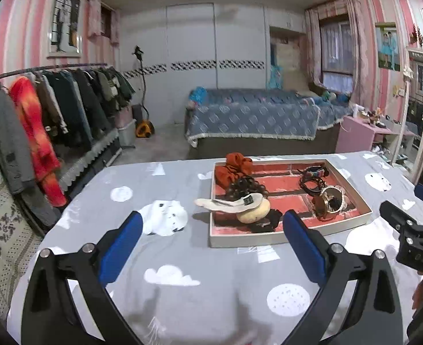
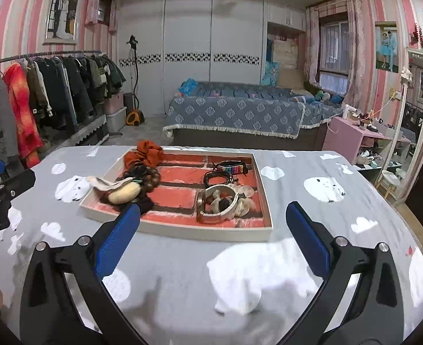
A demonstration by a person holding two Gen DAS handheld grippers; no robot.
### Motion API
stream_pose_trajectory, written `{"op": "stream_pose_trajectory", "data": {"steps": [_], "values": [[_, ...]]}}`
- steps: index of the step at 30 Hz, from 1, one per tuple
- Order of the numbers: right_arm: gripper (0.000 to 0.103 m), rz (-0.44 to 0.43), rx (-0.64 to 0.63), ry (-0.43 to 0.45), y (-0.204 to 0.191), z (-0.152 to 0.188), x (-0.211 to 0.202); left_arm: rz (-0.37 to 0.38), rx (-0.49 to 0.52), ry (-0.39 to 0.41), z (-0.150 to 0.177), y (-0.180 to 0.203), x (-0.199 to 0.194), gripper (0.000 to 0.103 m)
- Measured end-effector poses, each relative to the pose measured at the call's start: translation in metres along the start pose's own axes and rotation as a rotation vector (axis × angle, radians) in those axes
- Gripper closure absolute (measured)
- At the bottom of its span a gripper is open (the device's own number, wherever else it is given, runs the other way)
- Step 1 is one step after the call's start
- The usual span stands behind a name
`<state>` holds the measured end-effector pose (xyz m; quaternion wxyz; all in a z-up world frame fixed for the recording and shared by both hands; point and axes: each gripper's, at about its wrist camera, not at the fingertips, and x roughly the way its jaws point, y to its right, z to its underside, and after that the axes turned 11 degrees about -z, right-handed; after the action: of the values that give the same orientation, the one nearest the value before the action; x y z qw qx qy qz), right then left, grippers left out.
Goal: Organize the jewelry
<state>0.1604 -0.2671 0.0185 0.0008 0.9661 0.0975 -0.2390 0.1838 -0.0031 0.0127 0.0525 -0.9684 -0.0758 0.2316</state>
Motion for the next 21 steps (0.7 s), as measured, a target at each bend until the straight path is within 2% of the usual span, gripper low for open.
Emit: {"op": "stream_pose_trajectory", "data": {"steps": [5,11,14,21], "values": [[0.004,0.02,-0.004,0.03,-0.004,0.013,-0.017,-0.015,-0.015,0.018,0.016,-0.009,-0.013,0.007],[0.004,0.046,-0.012,0.046,-0.002,0.022,-0.016,-0.032,-0.029,0.017,0.03,-0.012,-0.012,0.007],[0.004,0.026,0.006,0.05,0.0,0.025,-0.018,-0.025,-0.018,0.025,0.032,-0.01,-0.013,0.007],[0.004,0.041,-0.01,0.074,-0.005,0.029,-0.028,0.001,-0.042,0.036,0.033,-0.014,-0.021,0.007]]}}
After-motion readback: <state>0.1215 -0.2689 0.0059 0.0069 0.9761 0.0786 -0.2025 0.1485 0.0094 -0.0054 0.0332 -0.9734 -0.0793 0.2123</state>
